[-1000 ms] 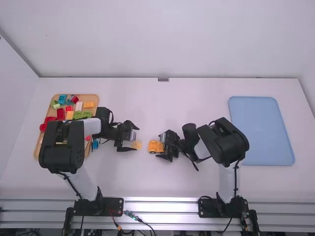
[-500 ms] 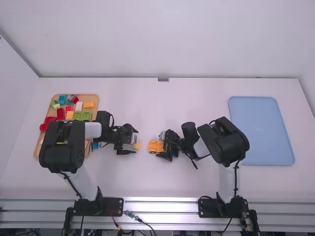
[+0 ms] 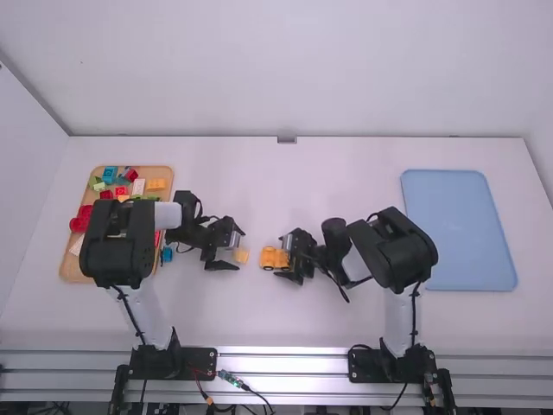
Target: Assemble lego blocks to make yellow taxi
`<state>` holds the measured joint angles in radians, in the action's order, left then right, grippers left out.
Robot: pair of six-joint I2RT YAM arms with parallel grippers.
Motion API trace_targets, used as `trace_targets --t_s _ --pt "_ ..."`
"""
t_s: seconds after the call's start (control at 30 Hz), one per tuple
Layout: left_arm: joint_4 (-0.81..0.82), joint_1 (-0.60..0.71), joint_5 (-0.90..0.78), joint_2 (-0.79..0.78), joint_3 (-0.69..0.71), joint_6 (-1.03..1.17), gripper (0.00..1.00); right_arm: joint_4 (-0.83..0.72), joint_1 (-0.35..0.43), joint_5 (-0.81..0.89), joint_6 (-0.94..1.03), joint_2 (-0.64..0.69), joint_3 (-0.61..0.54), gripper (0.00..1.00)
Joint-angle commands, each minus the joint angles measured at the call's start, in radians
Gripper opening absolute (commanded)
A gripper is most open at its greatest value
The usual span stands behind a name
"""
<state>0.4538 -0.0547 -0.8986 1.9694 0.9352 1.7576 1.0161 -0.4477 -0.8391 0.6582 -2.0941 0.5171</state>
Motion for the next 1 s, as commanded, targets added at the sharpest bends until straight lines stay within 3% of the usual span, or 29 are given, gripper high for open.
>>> trace_targets --t_s 0.0,0.17,0.47,0.97 --pt "-0.054 0.006 -0.031 0.011 -0.034 -0.042 0.99 0.010 0.002 -0.004 -0.021 -0.014 -0.007 0.99" --pt "-0.207 0.006 -0.034 0.011 -0.114 -0.124 0.99 -0.037 0.001 -0.005 -0.019 -0.014 0.017 0.99" --pt "-0.221 0.005 -0.042 0.011 -0.129 -0.130 0.99 -0.195 0.002 -0.058 0.024 -0.014 0.099 0.99" --pt "-0.171 0.005 -0.068 0.011 -0.103 -0.137 0.99 -0.108 -0.016 0.025 0.037 -0.014 0.036 0.98"
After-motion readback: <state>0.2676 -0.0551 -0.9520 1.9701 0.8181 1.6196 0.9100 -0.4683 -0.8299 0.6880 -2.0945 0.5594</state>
